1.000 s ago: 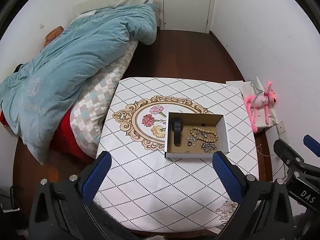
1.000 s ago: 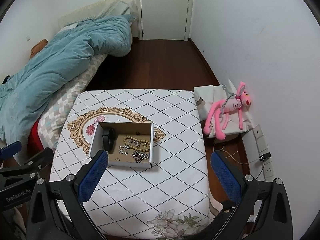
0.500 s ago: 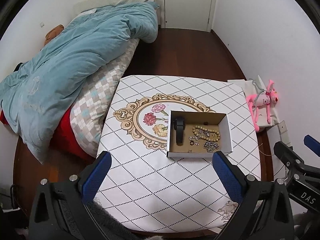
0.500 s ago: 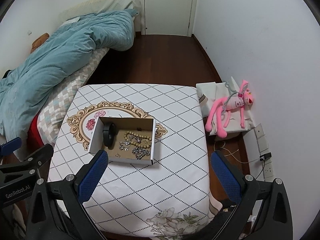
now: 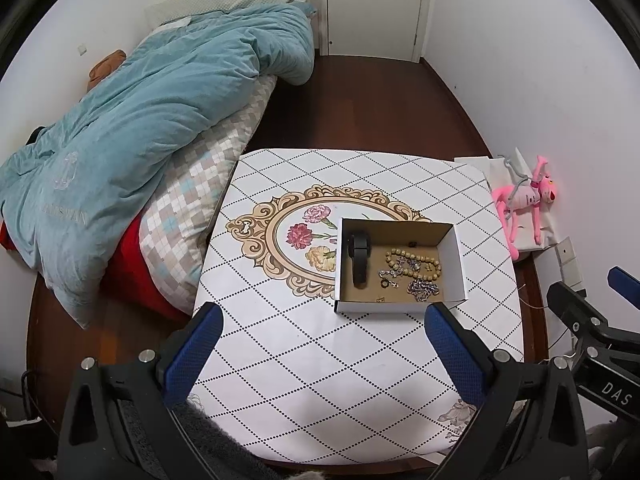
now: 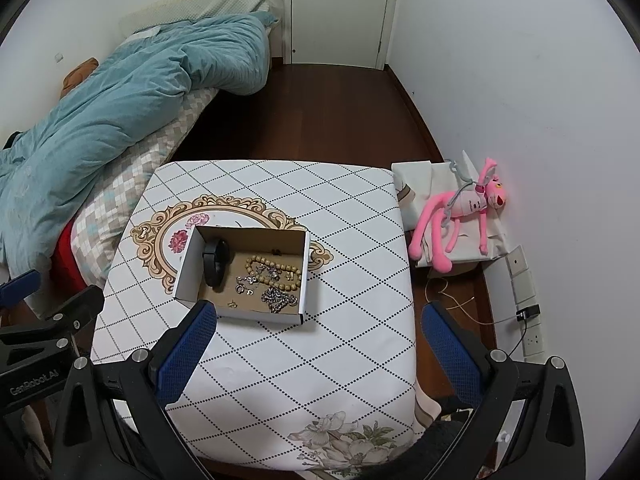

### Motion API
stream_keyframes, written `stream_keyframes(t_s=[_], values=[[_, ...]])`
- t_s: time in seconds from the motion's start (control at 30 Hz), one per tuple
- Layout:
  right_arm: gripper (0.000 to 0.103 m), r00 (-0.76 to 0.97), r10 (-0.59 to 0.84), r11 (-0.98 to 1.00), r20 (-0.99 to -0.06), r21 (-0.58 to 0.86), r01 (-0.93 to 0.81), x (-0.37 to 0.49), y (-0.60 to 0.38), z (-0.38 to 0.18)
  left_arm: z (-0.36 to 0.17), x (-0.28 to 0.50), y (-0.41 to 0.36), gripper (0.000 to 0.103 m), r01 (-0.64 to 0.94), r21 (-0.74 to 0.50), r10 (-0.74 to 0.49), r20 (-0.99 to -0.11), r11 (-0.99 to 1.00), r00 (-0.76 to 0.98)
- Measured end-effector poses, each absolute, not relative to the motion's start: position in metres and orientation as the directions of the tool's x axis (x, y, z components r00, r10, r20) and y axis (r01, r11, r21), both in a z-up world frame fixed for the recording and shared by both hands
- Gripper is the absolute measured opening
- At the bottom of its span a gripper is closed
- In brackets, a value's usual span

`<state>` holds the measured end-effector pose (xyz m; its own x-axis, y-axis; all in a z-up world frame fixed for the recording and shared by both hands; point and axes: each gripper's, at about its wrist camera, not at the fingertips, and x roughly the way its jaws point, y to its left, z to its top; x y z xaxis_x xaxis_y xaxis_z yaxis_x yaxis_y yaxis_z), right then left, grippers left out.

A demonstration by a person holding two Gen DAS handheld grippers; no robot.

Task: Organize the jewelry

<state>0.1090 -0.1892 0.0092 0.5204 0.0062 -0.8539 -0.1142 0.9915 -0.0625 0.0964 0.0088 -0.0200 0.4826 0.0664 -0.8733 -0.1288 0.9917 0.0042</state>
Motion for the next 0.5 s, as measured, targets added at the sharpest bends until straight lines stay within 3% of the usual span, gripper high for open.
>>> stream_keyframes(t_s=[0.5], values=[[0.103,0.522,0.013,0.992,-0.853,-0.056,-0.117,0.1066,-0.1880,0.0120,-0.0169,0.0961,0.0081,0.103,-0.130,0.005,0.067,-0.872,0.992,0.485]])
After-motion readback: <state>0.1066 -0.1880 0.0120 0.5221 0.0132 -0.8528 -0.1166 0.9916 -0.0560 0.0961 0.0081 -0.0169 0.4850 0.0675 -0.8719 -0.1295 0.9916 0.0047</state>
